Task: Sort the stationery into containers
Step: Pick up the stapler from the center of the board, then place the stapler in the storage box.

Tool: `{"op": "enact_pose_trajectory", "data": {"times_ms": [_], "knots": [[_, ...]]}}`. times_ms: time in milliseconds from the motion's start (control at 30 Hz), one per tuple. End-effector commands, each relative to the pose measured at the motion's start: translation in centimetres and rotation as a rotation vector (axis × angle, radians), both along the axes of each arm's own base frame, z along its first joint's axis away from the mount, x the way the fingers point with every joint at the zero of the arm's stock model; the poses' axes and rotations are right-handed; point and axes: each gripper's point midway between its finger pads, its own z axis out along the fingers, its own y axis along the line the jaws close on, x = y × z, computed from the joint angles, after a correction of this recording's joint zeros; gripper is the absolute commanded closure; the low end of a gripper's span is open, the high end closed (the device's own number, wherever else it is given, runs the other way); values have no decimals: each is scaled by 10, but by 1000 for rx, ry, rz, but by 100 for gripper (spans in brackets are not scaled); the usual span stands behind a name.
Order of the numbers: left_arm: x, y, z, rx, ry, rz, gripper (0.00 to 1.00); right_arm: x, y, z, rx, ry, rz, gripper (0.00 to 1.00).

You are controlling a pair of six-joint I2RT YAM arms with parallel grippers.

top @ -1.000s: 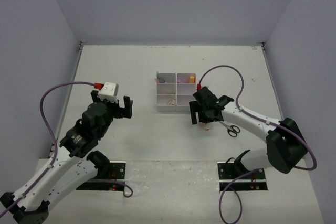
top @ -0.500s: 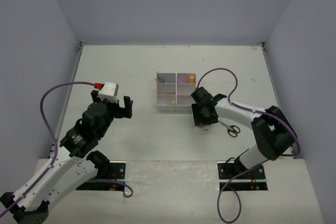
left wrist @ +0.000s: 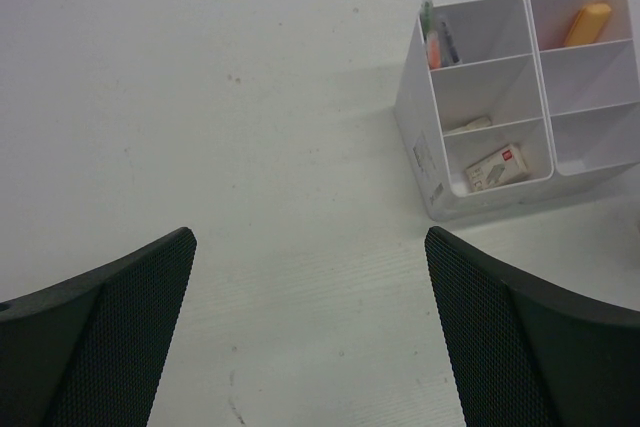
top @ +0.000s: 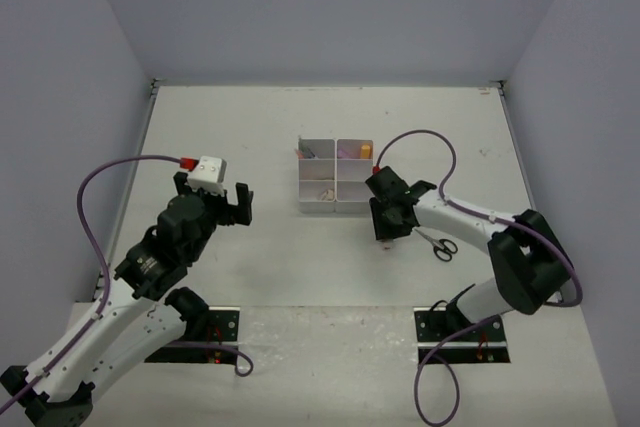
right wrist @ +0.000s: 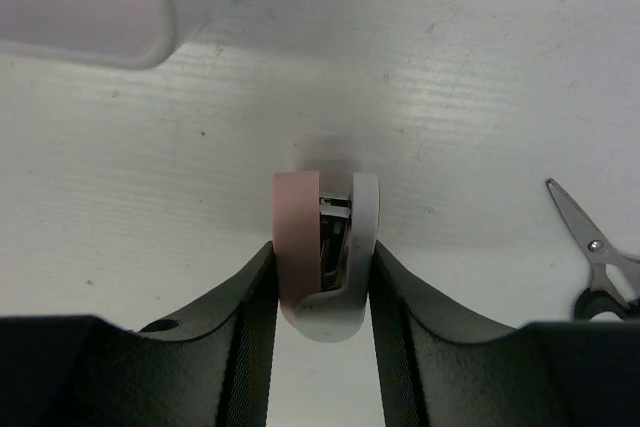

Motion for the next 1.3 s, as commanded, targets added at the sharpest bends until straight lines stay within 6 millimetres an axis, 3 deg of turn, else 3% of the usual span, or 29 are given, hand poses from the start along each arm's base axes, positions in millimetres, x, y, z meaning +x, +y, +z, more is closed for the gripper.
{"op": "enact_pose_trajectory", "data": {"times_ms": [0, 100, 167, 233, 267, 300, 333, 400, 467, 533, 833, 1267], "knots": [[2, -12, 17, -88, -16, -30, 0, -12, 22, 49, 115, -133, 91, 87], [-8, -52, 41, -298, -4, -183, 0, -24, 50, 87, 159, -291, 260, 94], [-18, -91, 53, -458, 23, -348, 1, -24, 62, 108, 148, -421, 342, 98], [-35, -130, 69, -604, 80, -542, 1, -20, 66, 131, 101, -562, 376, 100], [-34, -141, 71, -654, 122, -567, 1, -17, 67, 142, 70, -635, 380, 100], [-35, -157, 68, -686, 178, -622, 1, -19, 68, 153, 75, -687, 389, 100], [-36, -160, 68, -688, 187, -635, 0, -23, 71, 153, 69, -693, 421, 100], [-51, -191, 74, -753, 265, -720, 0, -24, 77, 180, 130, -814, 411, 100], [-57, -206, 78, -761, 252, -714, 0, -28, 81, 189, 185, -866, 407, 100], [-74, -225, 76, -750, 277, -751, 0, -33, 78, 204, 255, -924, 388, 100], [-69, -241, 55, -752, 324, -723, 3, -62, 70, 241, 523, -1023, 453, 100], [-65, -249, 63, -759, 287, -742, 15, -61, 88, 224, 444, -960, 505, 100]]}}
